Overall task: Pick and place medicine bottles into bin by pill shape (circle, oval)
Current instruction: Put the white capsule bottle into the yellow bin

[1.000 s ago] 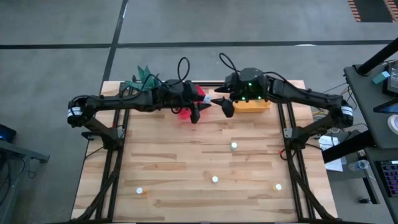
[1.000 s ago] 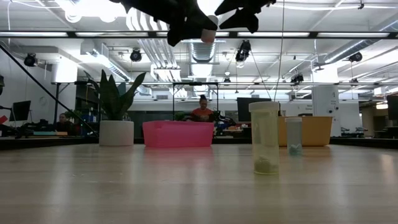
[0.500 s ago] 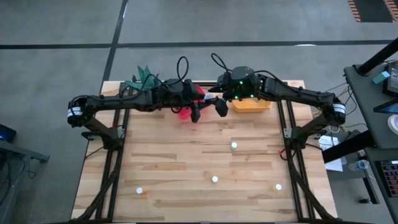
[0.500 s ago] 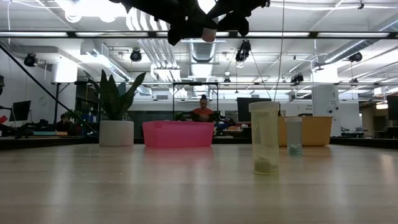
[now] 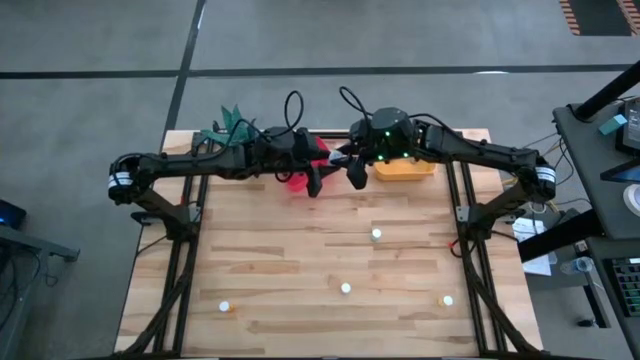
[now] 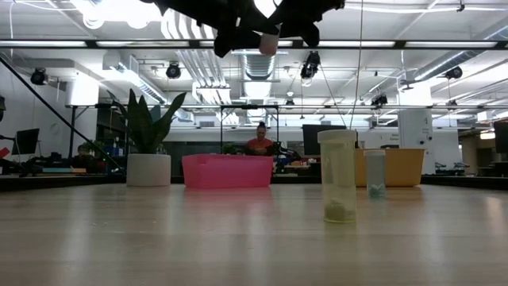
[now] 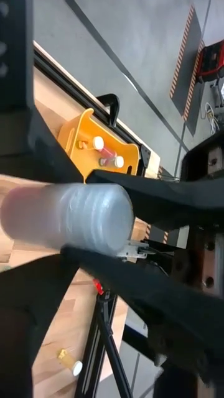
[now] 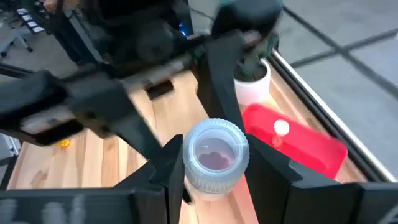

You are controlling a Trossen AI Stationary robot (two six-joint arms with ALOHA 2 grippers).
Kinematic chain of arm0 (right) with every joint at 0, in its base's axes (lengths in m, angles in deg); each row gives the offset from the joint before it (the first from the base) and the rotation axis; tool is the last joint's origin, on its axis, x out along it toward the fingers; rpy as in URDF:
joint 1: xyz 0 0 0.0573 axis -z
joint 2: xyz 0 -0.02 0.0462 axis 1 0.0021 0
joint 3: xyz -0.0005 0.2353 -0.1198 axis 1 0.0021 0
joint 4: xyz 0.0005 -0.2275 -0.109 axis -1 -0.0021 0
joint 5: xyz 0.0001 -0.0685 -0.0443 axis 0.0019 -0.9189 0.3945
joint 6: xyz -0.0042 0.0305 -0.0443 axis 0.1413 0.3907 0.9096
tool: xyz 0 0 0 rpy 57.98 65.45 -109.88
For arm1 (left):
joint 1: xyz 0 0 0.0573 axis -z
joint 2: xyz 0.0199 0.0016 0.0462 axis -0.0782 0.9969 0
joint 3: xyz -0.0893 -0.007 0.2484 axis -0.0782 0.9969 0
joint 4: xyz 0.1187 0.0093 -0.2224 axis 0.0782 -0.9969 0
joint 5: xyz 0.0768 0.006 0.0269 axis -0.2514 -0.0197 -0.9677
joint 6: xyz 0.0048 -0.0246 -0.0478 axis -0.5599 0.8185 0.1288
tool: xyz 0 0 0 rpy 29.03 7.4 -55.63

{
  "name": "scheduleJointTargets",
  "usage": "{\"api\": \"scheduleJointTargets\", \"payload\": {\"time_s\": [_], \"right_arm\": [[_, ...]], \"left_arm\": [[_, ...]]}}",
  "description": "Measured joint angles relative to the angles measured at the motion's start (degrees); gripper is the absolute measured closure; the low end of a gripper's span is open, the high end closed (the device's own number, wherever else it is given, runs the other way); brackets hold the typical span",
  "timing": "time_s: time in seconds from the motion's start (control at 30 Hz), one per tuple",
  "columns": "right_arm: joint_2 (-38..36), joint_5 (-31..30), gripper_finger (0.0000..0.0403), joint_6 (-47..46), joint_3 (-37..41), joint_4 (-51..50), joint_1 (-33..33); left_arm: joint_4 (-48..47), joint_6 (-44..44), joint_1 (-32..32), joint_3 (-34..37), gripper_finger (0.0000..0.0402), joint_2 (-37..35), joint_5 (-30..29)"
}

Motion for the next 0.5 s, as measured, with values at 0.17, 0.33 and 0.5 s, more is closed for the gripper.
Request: {"api": "scheduleJointTargets", "payload": {"time_s": [0.17, 0.33, 0.5], "right_arm": [[-0.2, -0.3, 0.0278, -0.7, 0.0, -1.3, 0.1], [-0.3, -4.4, 0.0278, -1.8, 0.0, -5.4, 0.9], [-0.9, -8.5, 0.0275, -1.6, 0.2, -10.7, 3.1]], "left_arm": [[-0.7, -0.1, 0.1, 0.0, 0.0168, -0.7, 0.0], [-3.0, -1.6, 0.1, 0.0, 0.0137, -2.6, 0.0], [-5.6, -1.5, 0.0, 0.0, 0.0136, -4.9, -0.1]]}}
